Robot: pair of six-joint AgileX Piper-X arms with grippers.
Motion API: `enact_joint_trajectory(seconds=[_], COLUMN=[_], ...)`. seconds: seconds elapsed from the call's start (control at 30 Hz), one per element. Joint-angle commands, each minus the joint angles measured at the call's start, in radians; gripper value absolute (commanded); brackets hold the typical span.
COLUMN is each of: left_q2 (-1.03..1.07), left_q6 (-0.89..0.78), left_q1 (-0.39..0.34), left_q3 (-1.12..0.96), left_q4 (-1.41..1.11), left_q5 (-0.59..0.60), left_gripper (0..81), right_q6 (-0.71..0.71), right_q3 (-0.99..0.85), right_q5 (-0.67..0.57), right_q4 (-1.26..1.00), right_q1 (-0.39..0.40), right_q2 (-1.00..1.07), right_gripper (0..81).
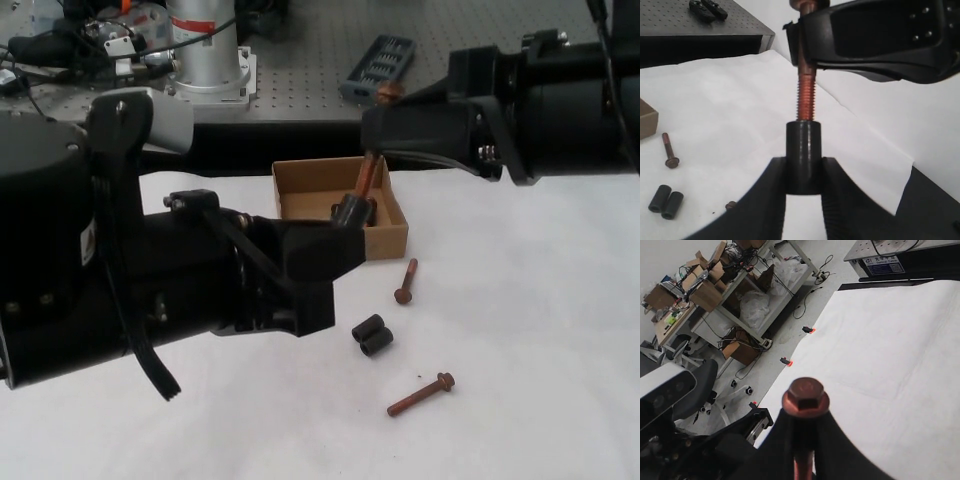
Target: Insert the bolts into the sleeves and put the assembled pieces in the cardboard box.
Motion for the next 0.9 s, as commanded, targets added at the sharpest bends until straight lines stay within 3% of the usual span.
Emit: enact_joint_trajectory(seconds=[0.0,0.87], left_q2=[-0.010,-0.010], left_q6=[-0.012,-0.013], left_q1=[0.006,0.006], left_q3=[-0.010,-0.010], left_q4=[-0.027,-0.064], left_q5=[-0.064,-0.071], left_gripper=[0.6,0.6], right_q6=[-0.010,-0.010], right_q3=[-0.001,-0.001], right_q5=[-0.011,-0.147], right_q4=[0.020,0.020], right_q1=[0.000,0.000], right_q2=[-0.018,-0.018], right_gripper=[2.9,2.9])
